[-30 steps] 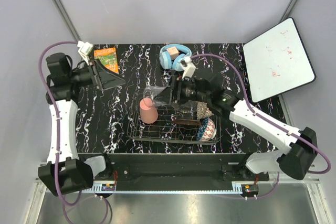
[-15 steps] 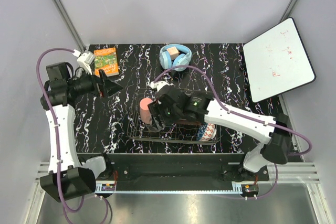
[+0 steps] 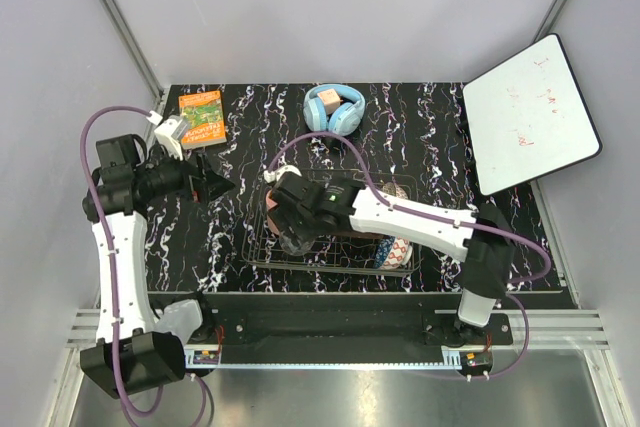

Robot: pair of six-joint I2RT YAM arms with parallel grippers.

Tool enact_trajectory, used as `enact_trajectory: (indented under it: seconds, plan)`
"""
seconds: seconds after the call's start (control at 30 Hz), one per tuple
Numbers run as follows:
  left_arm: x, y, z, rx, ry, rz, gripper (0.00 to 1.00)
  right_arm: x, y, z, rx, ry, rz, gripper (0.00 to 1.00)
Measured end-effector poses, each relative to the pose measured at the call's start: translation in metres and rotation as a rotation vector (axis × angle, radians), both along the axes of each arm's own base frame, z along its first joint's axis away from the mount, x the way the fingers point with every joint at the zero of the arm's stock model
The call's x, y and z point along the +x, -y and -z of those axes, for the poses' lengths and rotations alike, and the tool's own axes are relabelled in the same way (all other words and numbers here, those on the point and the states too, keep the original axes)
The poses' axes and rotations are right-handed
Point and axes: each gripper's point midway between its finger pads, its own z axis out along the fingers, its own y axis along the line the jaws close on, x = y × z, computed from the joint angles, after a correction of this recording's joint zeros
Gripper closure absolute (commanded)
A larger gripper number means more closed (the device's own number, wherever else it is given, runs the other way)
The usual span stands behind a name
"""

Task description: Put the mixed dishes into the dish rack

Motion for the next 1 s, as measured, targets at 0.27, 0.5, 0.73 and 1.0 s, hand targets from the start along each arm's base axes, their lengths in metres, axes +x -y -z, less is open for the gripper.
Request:
enact_trajectory:
  seconds: [0.27, 0.5, 0.73, 1.0]
  plan:
    - [-0.005, -0.001, 0.002, 0.025, 0.016, 0.001, 0.01, 0.001, -0.002, 0.032, -0.089, -0.031, -0.022, 1.0]
    - [-0.007, 0.0, 0.001, 0.029, 0.021, 0.003, 0.01, 0.0, 0.002, 0.037, -0.115, -0.033, -0.038, 0.99]
    - [-0.007, 0.0, 0.001, 0.029, 0.019, 0.003, 0.01, -0.002, 0.006, 0.055, -0.151, -0.048, -0.055, 0.92]
    - [-0.008, 0.0, 0.002, 0.029, 0.016, 0.004, 0.01, -0.001, 0.001, 0.062, -0.136, -0.04, -0.067, 0.4]
